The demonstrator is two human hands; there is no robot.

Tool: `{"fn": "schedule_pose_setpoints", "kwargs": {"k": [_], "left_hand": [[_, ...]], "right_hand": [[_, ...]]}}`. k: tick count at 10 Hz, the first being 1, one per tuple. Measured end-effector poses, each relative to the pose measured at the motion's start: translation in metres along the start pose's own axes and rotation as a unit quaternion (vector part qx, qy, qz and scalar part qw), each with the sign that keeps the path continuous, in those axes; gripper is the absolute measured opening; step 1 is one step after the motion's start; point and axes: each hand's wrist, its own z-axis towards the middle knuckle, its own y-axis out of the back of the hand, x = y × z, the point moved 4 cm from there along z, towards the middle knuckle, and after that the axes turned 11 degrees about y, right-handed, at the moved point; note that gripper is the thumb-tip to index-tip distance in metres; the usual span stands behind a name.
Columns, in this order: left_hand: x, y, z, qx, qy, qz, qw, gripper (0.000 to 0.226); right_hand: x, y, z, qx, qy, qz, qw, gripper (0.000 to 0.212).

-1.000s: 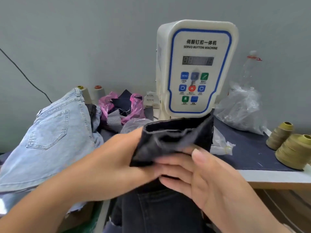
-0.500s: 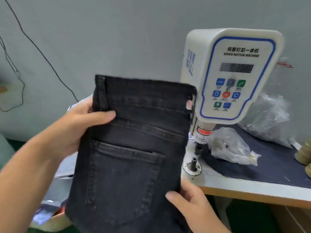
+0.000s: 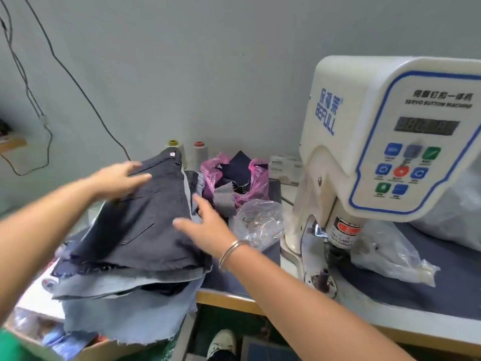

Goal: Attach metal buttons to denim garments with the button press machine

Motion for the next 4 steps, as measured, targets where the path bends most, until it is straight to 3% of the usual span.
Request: {"fn": "schedule_pose_setpoints", "kwargs": {"k": [1, 2, 3, 4], "left_hand": [[0.006, -0.069, -0.007, -0.001, 0.025, 0.010, 1.000, 0.069], [0.013, -0.092, -0.014, -0.095, 0.026, 0.024, 0.995, 0.068], [0.012, -0.087, -0.016, -0.118, 0.020, 0.022, 0.993, 0.067], [-0.018, -0.069, -0.028, -0.171, -0.050, 0.035, 0.983, 0.058]], "right_hand": [[-0.026, -0.032, -0.014, 0.092, 0.027, -0.079, 0.992, 0.076], [-0.042, -0.038, -0.018, 0.092, 0.009, -0.098, 0.991, 0.070], [-0.032, -0.034, -0.023, 0.094, 0.012, -0.102, 0.990, 0.068], [-0.034, -0.017, -0.039, 0.076, 0.023, -0.110, 0.991, 0.061]]}}
